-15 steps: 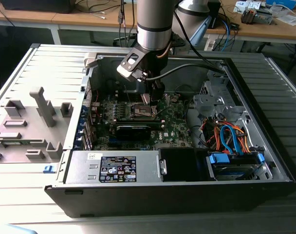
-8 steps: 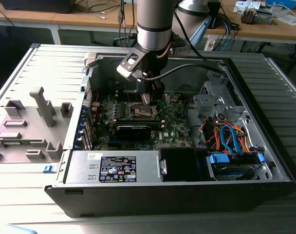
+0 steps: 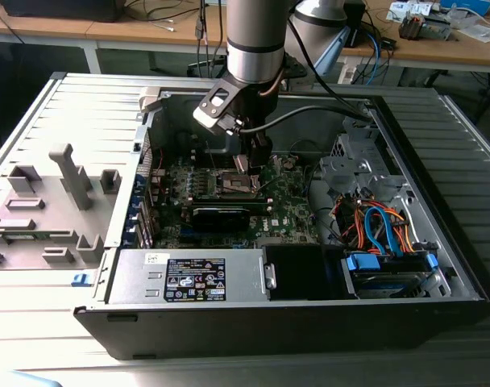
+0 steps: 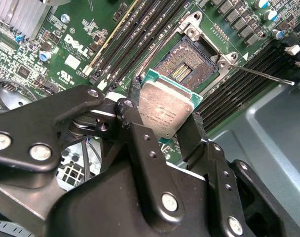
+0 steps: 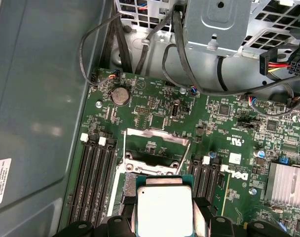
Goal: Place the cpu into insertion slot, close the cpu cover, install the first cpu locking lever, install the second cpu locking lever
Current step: 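Place the cpu into insertion slot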
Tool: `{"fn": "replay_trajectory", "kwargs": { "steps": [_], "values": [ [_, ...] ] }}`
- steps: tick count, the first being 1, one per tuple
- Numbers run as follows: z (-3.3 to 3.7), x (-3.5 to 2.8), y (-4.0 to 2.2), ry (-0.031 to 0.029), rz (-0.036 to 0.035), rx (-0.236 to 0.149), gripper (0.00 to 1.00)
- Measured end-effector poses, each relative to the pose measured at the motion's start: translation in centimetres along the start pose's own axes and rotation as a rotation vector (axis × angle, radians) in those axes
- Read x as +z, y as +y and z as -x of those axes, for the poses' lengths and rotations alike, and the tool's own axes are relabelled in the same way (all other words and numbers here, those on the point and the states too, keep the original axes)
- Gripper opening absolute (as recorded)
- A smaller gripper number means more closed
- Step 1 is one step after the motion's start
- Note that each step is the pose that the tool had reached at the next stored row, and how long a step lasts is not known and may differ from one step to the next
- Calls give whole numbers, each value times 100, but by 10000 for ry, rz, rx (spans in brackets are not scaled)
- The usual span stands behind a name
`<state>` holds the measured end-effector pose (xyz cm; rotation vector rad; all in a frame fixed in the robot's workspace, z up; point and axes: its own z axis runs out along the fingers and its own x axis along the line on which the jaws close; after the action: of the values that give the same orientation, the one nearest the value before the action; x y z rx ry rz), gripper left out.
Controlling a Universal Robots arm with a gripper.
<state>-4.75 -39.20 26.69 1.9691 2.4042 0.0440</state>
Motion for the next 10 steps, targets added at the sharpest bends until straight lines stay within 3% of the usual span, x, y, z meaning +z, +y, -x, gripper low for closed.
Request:
{"fn": "replay_trajectory", "kwargs": {
  "steps": [10],
  "values": [
    [0, 3, 0, -3, -1, 84, 55]
  ]
}}
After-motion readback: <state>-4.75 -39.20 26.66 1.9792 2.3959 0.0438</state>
